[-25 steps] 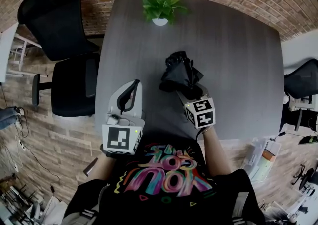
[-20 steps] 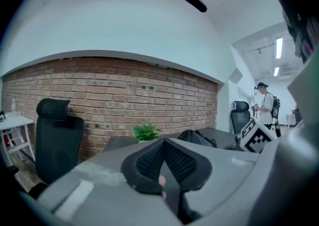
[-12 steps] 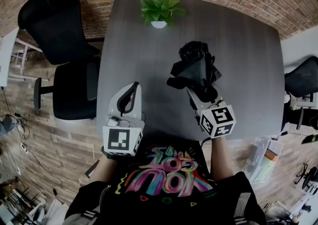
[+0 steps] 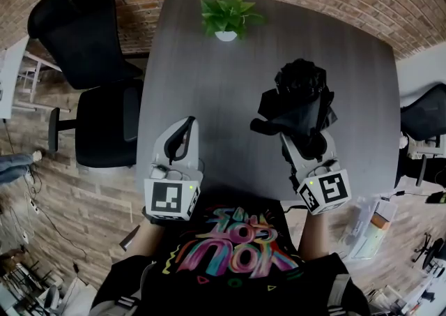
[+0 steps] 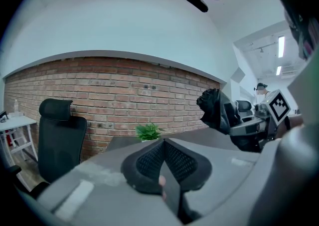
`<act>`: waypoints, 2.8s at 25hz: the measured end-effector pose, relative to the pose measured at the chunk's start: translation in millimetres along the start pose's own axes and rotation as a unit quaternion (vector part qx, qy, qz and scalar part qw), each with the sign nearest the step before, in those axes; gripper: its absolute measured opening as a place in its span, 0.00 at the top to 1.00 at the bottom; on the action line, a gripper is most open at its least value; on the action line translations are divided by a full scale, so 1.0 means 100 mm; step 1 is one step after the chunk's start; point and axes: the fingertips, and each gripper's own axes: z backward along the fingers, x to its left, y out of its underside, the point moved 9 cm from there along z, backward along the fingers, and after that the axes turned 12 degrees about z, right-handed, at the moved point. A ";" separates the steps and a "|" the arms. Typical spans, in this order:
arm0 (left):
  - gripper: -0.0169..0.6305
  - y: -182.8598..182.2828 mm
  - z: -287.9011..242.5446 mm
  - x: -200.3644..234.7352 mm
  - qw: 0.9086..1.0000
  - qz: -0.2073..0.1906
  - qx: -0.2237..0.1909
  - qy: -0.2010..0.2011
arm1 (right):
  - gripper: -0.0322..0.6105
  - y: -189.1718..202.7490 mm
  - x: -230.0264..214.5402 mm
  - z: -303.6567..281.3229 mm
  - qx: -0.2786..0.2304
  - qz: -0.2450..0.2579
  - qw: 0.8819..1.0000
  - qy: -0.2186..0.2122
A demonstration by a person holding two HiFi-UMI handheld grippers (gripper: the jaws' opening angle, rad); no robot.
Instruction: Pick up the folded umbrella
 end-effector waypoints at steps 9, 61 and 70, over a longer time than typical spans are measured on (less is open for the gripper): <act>0.97 0.02 0.01 0.00 1.000 -0.003 -0.001 0.003 | 0.59 -0.03 0.03 0.28 -0.042 0.000 0.998 0.041; 0.97 -0.01 0.00 0.02 1.000 -0.006 0.002 -0.004 | 0.59 -0.02 0.07 0.29 -0.047 -0.006 0.998 0.045; 0.97 0.00 0.01 0.02 1.000 -0.004 0.000 -0.002 | 0.59 -0.04 0.07 0.28 -0.048 -0.004 0.998 0.045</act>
